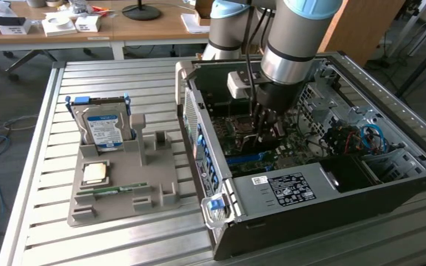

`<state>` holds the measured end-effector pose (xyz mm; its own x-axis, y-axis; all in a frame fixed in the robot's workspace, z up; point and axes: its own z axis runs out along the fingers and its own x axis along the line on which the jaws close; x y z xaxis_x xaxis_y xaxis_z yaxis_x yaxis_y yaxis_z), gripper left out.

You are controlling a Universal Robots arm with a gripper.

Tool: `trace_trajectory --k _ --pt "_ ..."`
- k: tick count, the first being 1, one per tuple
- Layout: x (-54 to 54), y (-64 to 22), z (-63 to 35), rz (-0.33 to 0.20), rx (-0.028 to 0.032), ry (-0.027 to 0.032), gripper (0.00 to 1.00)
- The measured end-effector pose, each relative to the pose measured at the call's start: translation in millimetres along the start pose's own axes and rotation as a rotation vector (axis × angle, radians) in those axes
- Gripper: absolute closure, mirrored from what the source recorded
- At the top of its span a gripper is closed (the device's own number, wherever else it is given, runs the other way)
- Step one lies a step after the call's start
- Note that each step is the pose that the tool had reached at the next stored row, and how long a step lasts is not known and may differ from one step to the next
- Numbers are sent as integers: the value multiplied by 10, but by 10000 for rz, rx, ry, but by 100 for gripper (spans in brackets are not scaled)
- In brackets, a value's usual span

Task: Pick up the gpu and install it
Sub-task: 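Insert the gpu into the slot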

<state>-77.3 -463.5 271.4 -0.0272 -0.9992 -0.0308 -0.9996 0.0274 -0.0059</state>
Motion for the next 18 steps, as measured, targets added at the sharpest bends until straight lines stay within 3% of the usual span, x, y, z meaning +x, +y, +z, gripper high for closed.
trace_trajectory --k 18 --pt "-3 7 30 0 -2 2 74"
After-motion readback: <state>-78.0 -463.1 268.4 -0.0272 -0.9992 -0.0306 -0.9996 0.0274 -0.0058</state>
